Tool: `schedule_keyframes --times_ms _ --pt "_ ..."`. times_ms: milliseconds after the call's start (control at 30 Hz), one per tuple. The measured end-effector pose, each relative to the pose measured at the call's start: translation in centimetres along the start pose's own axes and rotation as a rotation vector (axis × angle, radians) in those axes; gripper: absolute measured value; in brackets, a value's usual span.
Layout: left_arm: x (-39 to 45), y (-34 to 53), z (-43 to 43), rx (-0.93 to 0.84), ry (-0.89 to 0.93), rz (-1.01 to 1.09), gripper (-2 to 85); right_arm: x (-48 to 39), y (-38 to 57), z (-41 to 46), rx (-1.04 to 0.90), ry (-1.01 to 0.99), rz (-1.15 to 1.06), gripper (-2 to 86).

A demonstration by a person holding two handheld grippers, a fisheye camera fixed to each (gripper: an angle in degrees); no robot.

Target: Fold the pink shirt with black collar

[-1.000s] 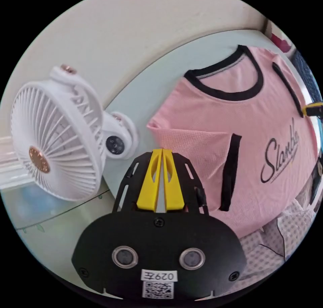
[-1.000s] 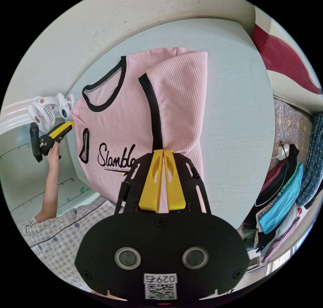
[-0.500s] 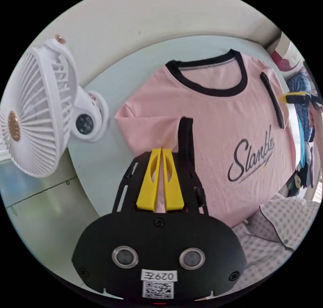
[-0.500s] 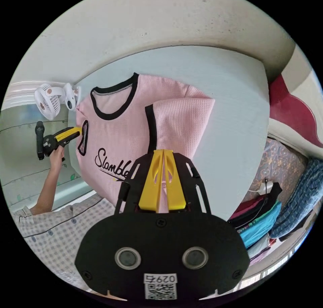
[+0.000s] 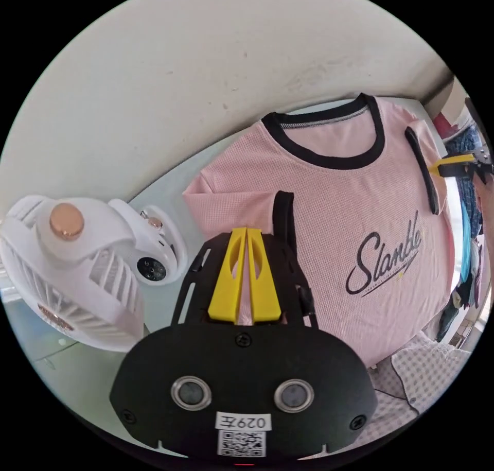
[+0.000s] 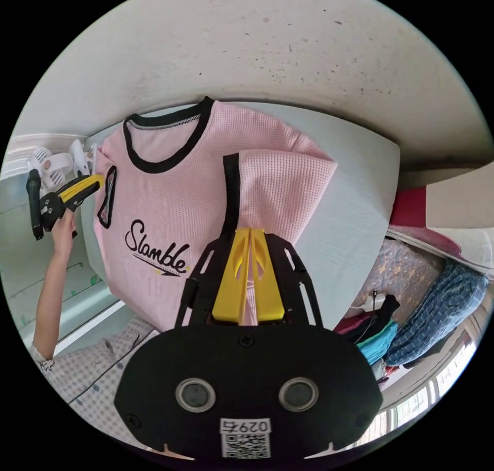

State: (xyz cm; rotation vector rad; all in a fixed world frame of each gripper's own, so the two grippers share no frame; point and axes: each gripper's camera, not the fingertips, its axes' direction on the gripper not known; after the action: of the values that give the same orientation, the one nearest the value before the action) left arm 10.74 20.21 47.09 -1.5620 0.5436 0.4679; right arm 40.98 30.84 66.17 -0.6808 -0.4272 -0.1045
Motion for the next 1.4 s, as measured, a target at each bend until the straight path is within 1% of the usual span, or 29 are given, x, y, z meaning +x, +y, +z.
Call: schedule_keyframes --times_ms 33,100,133,167,233,333,367,433,467,500,600,667,700,767,800,867,900,967,1033,1100,1167,1267,1400 --pt "0.3 1.7 -1.3 0.044 0.011 0.009 -1.0 -1.2 2.7 -1.8 0.072 -0.039 -0.072 -0.5" --pt "1.2 5.4 -2.9 0.085 0.011 0.008 -1.0 -2.8 7.6 -3.2 0.098 -0.038 -0.095 -0.5" --pt "1.7 8.1 -3.5 0.061 0.058 -0.002 -1.0 -3.7 11.0 -3.3 0.076 -0.033 -0.099 -0.5" --pt "2.3 10.9 -3.7 0.020 0.147 -0.025 -1.0 -4.5 14.3 -2.7 0.042 -0.033 -0.098 -0.5" --pt "3.2 14.8 -3.4 -0.027 0.214 -0.054 -1.0 -5.3 18.0 -1.4 -0.039 -0.010 -0.095 -0.5" --pt "4.6 18.3 -1.0 -0.159 0.071 -0.027 -1.0 -5.2 20.8 0.2 -0.152 0.077 -0.080 -0.5" --pt "4.7 18.9 0.1 -0.199 0.052 -0.013 -1.0 -4.8 21.1 0.3 -0.183 0.094 -0.067 -0.5" --pt "4.2 19.3 1.0 -0.203 0.072 -0.023 -1.0 -4.2 21.4 -1.0 -0.158 0.086 -0.059 -0.5" --pt "3.7 19.2 0.8 -0.156 0.063 -0.022 -1.0 -3.6 21.5 -1.8 -0.153 0.074 -0.048 -0.5" --pt "3.4 19.0 0.9 -0.159 0.060 -0.016 -1.0 -3.3 21.6 -2.2 -0.144 0.070 -0.040 -0.5" --pt "1.9 18.0 0.6 -0.097 0.001 0.009 -1.0 -1.6 22.1 -4.6 -0.068 0.056 -0.018 -0.5" --pt "1.0 17.0 0.6 -0.062 -0.077 0.039 -1.0 0.5 22.5 -6.6 -0.005 0.023 0.039 -0.5" --pt "0.7 16.7 0.6 -0.062 -0.086 0.044 -1.0 1.1 22.6 -7.1 0.003 0.007 0.058 -0.5" --pt "-0.8 16.3 0.1 -0.113 -0.055 0.063 -0.9 3.6 24.2 -9.4 0.051 -0.103 0.137 -0.4" --pt "-1.3 16.7 -0.4 -0.105 -0.048 0.058 -0.9 4.1 25.2 -10.4 0.094 -0.141 0.145 -0.3" --pt "-3.7 20.3 -3.6 0.028 -0.051 -0.002 -0.9 5.7 31.4 -14.5 0.290 -0.257 0.183 0.0" --pt "-4.5 21.6 -4.2 0.049 -0.055 -0.024 -0.8 6.2 33.2 -15.1 0.315 -0.271 0.202 0.1" --pt "-7.6 27.1 -5.0 0.061 -0.013 -0.099 -0.5 8.4 39.8 -16.1 0.325 -0.293 0.274 1.2" --pt "-10.0 31.3 -4.6 0.034 0.060 -0.166 0.3 10.4 44.2 -15.7 0.273 -0.273 0.362 3.3" --pt "-12.3 34.9 -3.8 -0.009 0.154 -0.232 3.4 12.4 47.9 -14.9 0.208 -0.251 0.473 7.1" --pt "-14.5 38.1 -2.6 -0.069 0.258 -0.306 8.7 14.4 51.6 -14.1 0.195 -0.327 0.581 11.8" --pt "-16.0 39.2 -1.5 -0.114 0.297 -0.338 12.9 15.4 53.7 -13.8 0.226 -0.411 0.643 13.2" --pt "-17.6 38.0 -1.1 -0.071 0.434 -0.349 13.9 15.6 53.2 -14.0 0.209 -0.423 0.632 12.5"
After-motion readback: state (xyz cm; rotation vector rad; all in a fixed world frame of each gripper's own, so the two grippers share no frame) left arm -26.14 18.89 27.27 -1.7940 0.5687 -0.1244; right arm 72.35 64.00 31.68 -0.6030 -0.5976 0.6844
